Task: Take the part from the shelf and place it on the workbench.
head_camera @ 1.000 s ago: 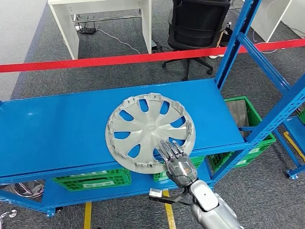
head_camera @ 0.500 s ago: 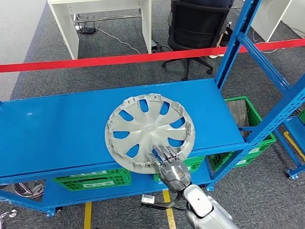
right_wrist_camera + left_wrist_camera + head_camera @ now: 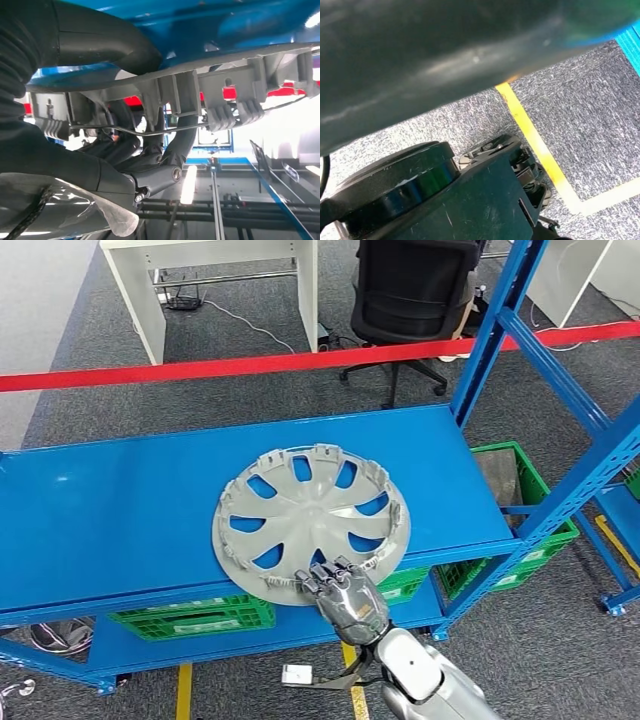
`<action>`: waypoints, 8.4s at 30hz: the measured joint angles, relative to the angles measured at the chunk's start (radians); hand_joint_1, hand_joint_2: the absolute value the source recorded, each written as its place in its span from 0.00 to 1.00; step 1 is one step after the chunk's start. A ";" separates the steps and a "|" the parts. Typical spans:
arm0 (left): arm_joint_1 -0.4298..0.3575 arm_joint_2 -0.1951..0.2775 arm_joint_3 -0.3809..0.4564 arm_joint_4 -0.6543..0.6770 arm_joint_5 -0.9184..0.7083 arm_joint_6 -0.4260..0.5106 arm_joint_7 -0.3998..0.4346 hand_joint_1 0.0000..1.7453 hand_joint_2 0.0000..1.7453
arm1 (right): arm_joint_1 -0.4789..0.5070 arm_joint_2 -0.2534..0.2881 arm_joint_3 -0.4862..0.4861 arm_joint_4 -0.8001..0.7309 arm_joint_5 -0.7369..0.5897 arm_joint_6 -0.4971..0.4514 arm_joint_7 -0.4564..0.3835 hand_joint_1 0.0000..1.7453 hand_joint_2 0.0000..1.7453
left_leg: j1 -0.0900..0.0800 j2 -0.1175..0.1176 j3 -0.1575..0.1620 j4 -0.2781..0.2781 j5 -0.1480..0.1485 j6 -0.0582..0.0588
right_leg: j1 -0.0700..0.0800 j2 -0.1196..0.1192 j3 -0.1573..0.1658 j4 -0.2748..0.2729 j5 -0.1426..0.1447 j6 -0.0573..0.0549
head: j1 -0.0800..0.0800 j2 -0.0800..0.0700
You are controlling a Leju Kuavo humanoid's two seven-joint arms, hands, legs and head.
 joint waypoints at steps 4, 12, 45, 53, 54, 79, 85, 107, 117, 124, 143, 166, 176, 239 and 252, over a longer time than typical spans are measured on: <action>0.001 0.000 0.000 0.000 0.000 0.000 0.000 0.00 0.00 | 0.003 -0.007 0.010 -0.015 0.000 0.000 -0.002 1.00 1.00 | 0.000 0.000 0.000 0.000 0.000 0.000 | 0.000 0.000 0.000 0.000 0.000 0.000 | 0.000 0.000; 0.003 0.000 0.004 0.000 0.000 0.000 0.000 0.00 0.00 | 0.006 -0.016 0.019 -0.025 -0.001 0.000 0.000 1.00 1.00 | 0.000 0.000 0.000 0.000 0.000 0.000 | 0.000 0.000 0.000 0.000 0.000 0.000 | 0.000 0.000; 0.003 -0.002 0.008 0.000 -0.013 0.000 -0.018 0.00 0.00 | 0.090 0.118 -0.103 -0.711 0.093 -0.017 -0.474 1.00 1.00 | 0.000 -0.003 -0.005 0.000 0.001 0.000 | 0.000 -0.003 -0.004 0.000 0.000 0.000 | 0.000 0.000; 0.003 -0.002 0.008 0.000 -0.015 0.000 -0.018 0.00 0.00 | 0.091 0.127 -0.130 -0.760 0.099 -0.017 -0.483 1.00 1.00 | 0.000 -0.003 -0.005 0.001 0.001 0.000 | 0.000 -0.003 -0.004 0.000 0.001 0.001 | 0.000 0.000; 0.002 -0.002 0.008 0.000 -0.016 0.001 -0.018 0.00 0.00 | 0.091 0.127 -0.131 -0.766 0.099 -0.017 -0.486 1.00 1.00 | 0.000 -0.003 -0.005 0.001 0.001 0.000 | 0.000 -0.003 -0.004 0.000 0.001 0.001 | 0.000 0.000; 0.001 -0.001 0.009 0.000 -0.031 0.018 -0.013 0.00 0.00 | 0.060 0.144 -0.136 -0.839 0.108 -0.017 -0.483 1.00 1.00 | 0.000 -0.003 -0.006 0.001 0.002 0.000 | 0.000 -0.003 -0.004 0.000 0.001 0.001 | 0.000 0.000; 0.002 -0.001 0.009 0.000 -0.035 0.019 -0.021 0.00 0.00 | 0.056 0.143 -0.124 -0.839 0.108 -0.017 -0.443 1.00 1.00 | 0.000 -0.003 -0.006 0.001 0.002 0.000 | 0.000 -0.003 -0.004 0.000 0.001 0.001 | 0.000 0.000; 0.006 0.004 0.009 0.000 -0.039 0.010 -0.021 0.00 0.00 | 0.035 0.143 -0.108 -0.840 0.108 -0.017 -0.415 1.00 1.00 | 0.002 0.012 -0.011 0.004 0.008 0.020 | -0.001 -0.045 -0.061 0.102 -0.008 0.018 | 0.006 0.000; 0.008 0.006 0.009 0.000 -0.044 0.021 -0.021 0.00 0.00 | 0.033 0.143 -0.103 -0.841 0.108 -0.017 -0.417 1.00 1.00 | 0.005 0.011 -0.113 0.264 -0.160 -0.026 | -0.002 -0.042 -0.064 0.035 0.023 -0.029 | -0.001 0.000; 0.003 0.006 0.009 0.000 -0.049 0.022 -0.020 0.00 0.00 | 0.032 0.143 -0.103 -0.844 0.108 -0.017 -0.421 1.00 1.00 | 0.003 0.005 0.054 0.021 -0.061 -0.014 | 0.001 -0.038 -0.101 0.035 0.066 -0.011 | 0.000 0.000; 0.001 0.004 0.009 0.000 -0.059 0.029 -0.014 0.00 0.00 | 0.034 0.143 -0.104 -0.854 0.112 -0.017 -0.422 1.00 1.00 | -0.015 0.019 -0.104 0.007 0.107 0.012 | 0.027 -0.045 0.077 -0.031 -0.055 -0.021 | 0.008 0.000; -0.007 0.016 0.009 0.001 -0.070 0.025 -0.011 0.00 0.00 | 0.055 0.144 -0.118 -0.870 0.114 -0.016 -0.418 1.00 1.00 | -0.003 0.012 -0.084 0.000 0.062 0.031 | 0.008 -0.042 -0.155 0.312 -0.126 0.021 | 0.013 0.000; -0.018 0.031 0.009 0.001 -0.066 0.023 -0.013 0.00 0.00 | 0.070 0.144 -0.138 -0.900 0.114 -0.016 -0.408 1.00 1.00 | -0.007 0.012 -0.159 0.022 0.114 -0.012 | 0.019 -0.045 0.088 -0.046 -0.059 -0.028 | 0.010 0.000; -0.026 0.049 0.006 0.002 -0.075 0.004 0.043 0.00 0.00 | 0.234 0.143 -0.253 -0.998 0.106 -0.016 -0.378 1.00 1.00 | 0.000 0.011 -0.160 0.066 0.057 -0.014 | 0.018 -0.045 0.066 -0.022 -0.050 -0.030 | 0.017 0.000; -0.032 0.053 0.005 0.002 -0.075 0.003 0.047 0.00 0.00 | 0.236 0.143 -0.256 -1.002 0.106 -0.016 -0.379 1.00 1.00 | -0.007 0.009 0.051 -0.001 -0.045 0.011 | 0.018 -0.049 -0.093 0.025 0.077 -0.008 | 0.013 0.000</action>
